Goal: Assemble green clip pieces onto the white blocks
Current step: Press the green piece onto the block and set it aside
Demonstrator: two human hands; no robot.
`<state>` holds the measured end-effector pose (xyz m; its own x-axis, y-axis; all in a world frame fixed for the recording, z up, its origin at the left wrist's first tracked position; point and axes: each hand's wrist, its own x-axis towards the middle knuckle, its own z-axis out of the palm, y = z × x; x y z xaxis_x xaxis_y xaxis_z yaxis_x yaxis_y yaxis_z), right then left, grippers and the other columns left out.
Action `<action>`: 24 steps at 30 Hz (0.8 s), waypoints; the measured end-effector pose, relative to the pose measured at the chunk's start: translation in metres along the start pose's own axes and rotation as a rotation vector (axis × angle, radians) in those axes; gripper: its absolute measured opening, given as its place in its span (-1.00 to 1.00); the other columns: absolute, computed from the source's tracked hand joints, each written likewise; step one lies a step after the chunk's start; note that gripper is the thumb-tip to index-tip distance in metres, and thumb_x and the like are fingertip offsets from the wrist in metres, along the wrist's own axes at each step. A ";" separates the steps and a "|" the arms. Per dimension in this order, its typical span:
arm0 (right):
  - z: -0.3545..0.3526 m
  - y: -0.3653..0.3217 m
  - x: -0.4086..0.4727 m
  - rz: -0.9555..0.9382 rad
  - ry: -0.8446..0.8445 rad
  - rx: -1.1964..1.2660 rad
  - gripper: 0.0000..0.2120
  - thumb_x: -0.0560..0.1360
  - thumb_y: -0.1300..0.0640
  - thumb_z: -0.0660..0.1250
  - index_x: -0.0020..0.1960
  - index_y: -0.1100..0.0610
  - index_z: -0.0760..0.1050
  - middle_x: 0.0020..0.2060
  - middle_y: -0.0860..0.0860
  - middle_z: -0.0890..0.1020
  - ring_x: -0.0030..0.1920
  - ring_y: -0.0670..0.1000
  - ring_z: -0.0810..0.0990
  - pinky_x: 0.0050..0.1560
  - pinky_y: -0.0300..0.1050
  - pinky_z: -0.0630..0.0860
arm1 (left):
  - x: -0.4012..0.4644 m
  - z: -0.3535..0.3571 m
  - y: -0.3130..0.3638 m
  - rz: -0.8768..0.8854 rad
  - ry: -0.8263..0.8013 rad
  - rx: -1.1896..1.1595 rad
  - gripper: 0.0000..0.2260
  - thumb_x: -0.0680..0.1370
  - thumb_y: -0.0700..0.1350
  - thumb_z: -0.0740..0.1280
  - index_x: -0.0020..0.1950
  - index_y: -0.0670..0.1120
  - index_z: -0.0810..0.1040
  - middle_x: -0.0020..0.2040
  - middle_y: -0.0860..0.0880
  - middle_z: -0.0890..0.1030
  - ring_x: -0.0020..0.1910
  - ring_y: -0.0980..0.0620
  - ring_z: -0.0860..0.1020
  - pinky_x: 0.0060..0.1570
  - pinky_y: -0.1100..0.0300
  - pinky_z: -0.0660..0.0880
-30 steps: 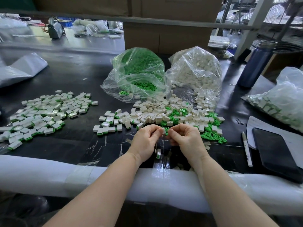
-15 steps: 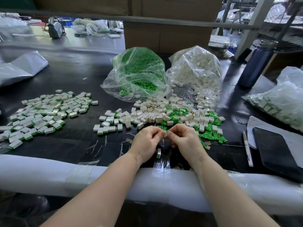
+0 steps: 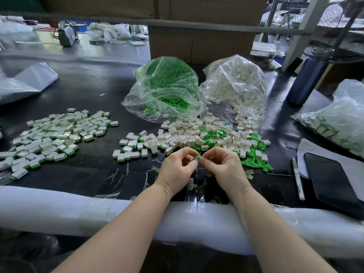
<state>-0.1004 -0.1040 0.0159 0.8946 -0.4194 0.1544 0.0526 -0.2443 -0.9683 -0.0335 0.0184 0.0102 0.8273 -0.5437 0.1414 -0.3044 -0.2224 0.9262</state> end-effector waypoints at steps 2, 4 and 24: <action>0.000 -0.001 0.000 -0.003 -0.012 0.011 -0.89 0.42 0.33 0.40 -0.26 0.21 0.55 -0.40 0.10 0.53 -0.44 -0.08 0.45 -0.41 -0.26 0.43 | 0.001 0.000 0.000 -0.018 0.004 -0.026 -0.83 0.50 -0.25 0.32 -0.19 0.02 0.53 -0.36 0.05 0.47 -0.34 0.09 0.43 -0.21 0.20 0.44; 0.001 -0.001 0.000 0.006 -0.015 0.047 -0.90 0.46 0.31 0.37 -0.23 0.21 0.55 -0.39 0.05 0.53 -0.42 -0.09 0.46 -0.41 -0.28 0.44 | 0.001 -0.001 0.000 -0.026 0.002 -0.076 -0.80 0.50 -0.29 0.30 -0.20 0.01 0.53 -0.36 0.04 0.48 -0.34 0.09 0.44 -0.22 0.21 0.46; -0.002 0.002 0.002 0.115 -0.183 0.154 -0.85 0.50 0.24 0.31 -0.13 0.31 0.61 -0.33 0.19 0.50 -0.41 -0.11 0.41 -0.37 -0.34 0.37 | -0.001 0.000 0.000 0.100 -0.161 0.003 -0.78 0.51 -0.24 0.32 -0.11 0.12 0.51 0.02 0.05 0.35 -0.25 0.09 0.40 -0.07 0.25 0.48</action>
<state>-0.0992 -0.1076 0.0145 0.9632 -0.2681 0.0175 0.0008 -0.0626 -0.9980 -0.0344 0.0193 0.0103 0.7066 -0.6857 0.1745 -0.3829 -0.1632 0.9093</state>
